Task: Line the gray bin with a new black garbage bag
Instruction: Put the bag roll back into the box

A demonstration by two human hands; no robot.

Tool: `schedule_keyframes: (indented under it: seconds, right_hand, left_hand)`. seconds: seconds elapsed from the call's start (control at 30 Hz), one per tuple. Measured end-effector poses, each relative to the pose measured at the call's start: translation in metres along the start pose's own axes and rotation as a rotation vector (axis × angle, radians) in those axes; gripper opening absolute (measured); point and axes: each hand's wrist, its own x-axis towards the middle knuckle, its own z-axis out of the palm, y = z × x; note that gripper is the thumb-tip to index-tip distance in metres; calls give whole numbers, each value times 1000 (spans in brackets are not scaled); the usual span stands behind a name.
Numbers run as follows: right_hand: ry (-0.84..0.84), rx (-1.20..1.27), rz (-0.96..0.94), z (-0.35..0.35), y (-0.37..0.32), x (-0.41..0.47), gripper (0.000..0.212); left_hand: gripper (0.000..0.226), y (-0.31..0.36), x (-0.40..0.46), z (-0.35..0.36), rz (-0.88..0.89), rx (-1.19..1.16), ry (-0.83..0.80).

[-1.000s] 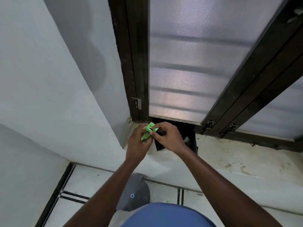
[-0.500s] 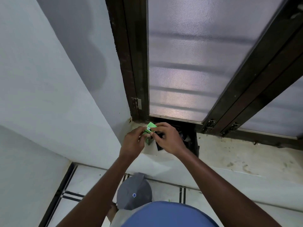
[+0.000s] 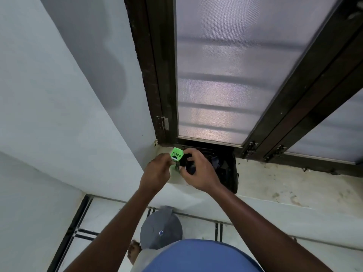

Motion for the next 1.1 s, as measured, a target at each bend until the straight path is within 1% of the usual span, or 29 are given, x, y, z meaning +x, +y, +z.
schedule_keyframes:
  seconds: [0.07,0.1,0.13,0.17,0.2,0.23,0.3,0.37,0.4,0.43,0.47,0.53,0.6,0.67,0.73,0.77,0.8,0.83,0.9,0.93,0.97,1.0,1.07,1.1]
  right_hand:
    - [-53,-20,81,3,2,1,74]
    - [-63,-65,123,4,4,3,80]
    - [-70,-107,153,5,7,6,82]
    - [-79,-157,164,5,7,10,79]
    - [-90,-208,149,7,8,13,73]
    - [-97,-256,129,10,7,17,68]
    - [-95,-266,124,17,5,25,65]
    - [-83,-186,150,25,-1,32,71]
    - [-78,-144,144,27,-6,34,72]
    - [-70,-115,125,28,-10,34,70]
    - [-50,-97,95,28,-13,32,64]
    - [17,-75,70,23,-13,22,49]
    - [88,-37,89,14,-7,7,35]
    - [214,-13,94,4,5,-13,21]
    - [363,-66,118,-7,17,-36,12]
    - [435,-106,150,-14,24,-49,13]
    - [487,-141,204,-19,31,-59,20]
    - [505,-174,285,-25,39,-70,33]
    - [422,-236,486,-33,54,-83,72]
    - [365,-253,584,-36,61,-87,88]
    - [328,-246,655,-38,66,-90,95]
    - [321,-211,689,-39,70,-91,94]
    - [328,-175,698,-44,76,-93,78]
    - [300,-194,695,-47,78,-94,73]
  left_hand:
    - [17,7,-3,5,-162,-222,128]
    - [22,10,-3,9,-271,-347,177]
    - [23,14,-4,13,-375,-466,205]
    - [23,17,-6,17,-456,-568,218]
    - [22,20,-8,20,-528,-626,222]
    - [25,21,-9,22,-600,-632,216]
    - [30,22,-11,26,-805,-599,139]
    - [16,25,-17,30,-997,-716,-12]
    - [9,27,-20,31,-1038,-784,-109]
    - [9,27,-22,33,-1024,-801,-185]
    - [13,27,-25,36,-970,-766,-241]
    - [19,24,-26,40,-818,-646,-280]
    - [17,25,-24,42,-687,-524,-289]
    - [12,31,-18,48,-616,-470,-299]
    - [8,42,-14,55,-561,-449,-328]
    - [8,49,-13,60,-533,-451,-354]
    - [8,56,-12,65,-514,-464,-385]
    - [9,63,-11,71,-496,-484,-423]
    - [10,77,-12,80,-482,-502,-495]
    - [10,84,-12,85,-480,-501,-521]
    - [10,89,-12,89,-480,-497,-535]
    - [9,93,-13,92,-477,-492,-540]
    - [7,98,-13,96,-461,-490,-538]
    - [5,99,-13,97,-446,-479,-536]
